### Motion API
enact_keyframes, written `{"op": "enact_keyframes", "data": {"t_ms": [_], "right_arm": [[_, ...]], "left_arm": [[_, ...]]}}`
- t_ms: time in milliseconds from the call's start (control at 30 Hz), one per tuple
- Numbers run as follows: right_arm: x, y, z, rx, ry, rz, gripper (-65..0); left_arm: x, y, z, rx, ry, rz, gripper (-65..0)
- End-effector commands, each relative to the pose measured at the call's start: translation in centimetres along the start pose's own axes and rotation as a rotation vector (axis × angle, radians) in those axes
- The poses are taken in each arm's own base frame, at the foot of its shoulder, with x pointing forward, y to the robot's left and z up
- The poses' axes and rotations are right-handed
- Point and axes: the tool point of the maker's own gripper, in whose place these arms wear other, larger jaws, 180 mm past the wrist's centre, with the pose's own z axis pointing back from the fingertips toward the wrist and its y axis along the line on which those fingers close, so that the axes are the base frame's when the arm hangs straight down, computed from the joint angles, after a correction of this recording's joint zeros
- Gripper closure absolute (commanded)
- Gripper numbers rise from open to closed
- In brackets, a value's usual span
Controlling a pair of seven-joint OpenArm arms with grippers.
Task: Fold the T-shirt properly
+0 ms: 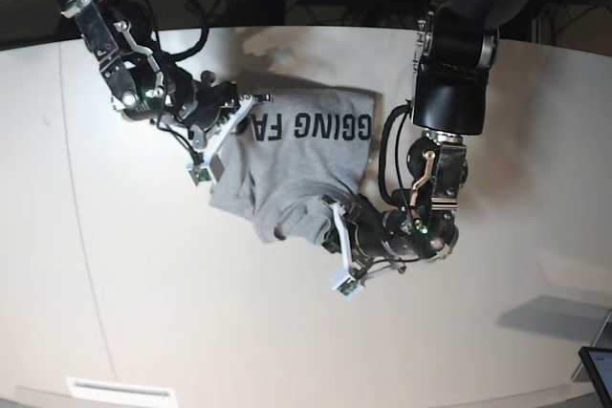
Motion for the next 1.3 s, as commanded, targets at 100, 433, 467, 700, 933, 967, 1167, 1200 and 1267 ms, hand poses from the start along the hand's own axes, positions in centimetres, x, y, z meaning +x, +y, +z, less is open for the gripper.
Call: {"op": "enact_keyframes", "data": {"t_ms": [100,433,467,700,933,967,1167,1200,1267], "right_arm": [[2.2,-0.6,0.8,-0.012,-0.063,0.007,-3.0],[5.8,-6.5,2.7,-0.269,-0.214,0.047,-3.0],[6.3,-6.5,2.8,-0.282,-0.248,0.055,-3.0],[7.3,-6.0,3.3,-0.284,-0.387,0.081,-3.0],[10.7,-4.5,5.2,-0.257,-0.485,0.116,-3.0],[11.1,-3.5,5.5,-0.236,-0.501,0.136,-3.0],[9.8,3.3,3.8,-0.089,-0.433,0.247,-3.0],[9.4,4.2,3.6,-0.070,-0.426,0.262,-3.0],[8.9,5.4,3.3,-0.042,-0.417,0.283,-3.0]], "left_arm": [[3.1,0.1,0.5,0.004,-0.047,-0.077,0.0],[4.5,4.7,7.1,0.179,-0.134,-0.176,0.0],[4.6,5.4,8.4,0.211,-0.168,-0.159,0.0],[-2.4,7.6,15.4,0.424,-0.145,-0.102,0.0],[-12.3,7.6,20.4,0.617,0.114,-0.126,0.0],[-12.9,7.4,21.2,0.632,0.119,-0.120,0.0],[-15.0,6.4,22.3,0.642,0.166,-0.107,0.0],[-15.4,6.1,22.3,0.637,0.173,-0.106,0.0],[-15.7,5.7,22.4,0.631,0.182,-0.113,0.0]]}}
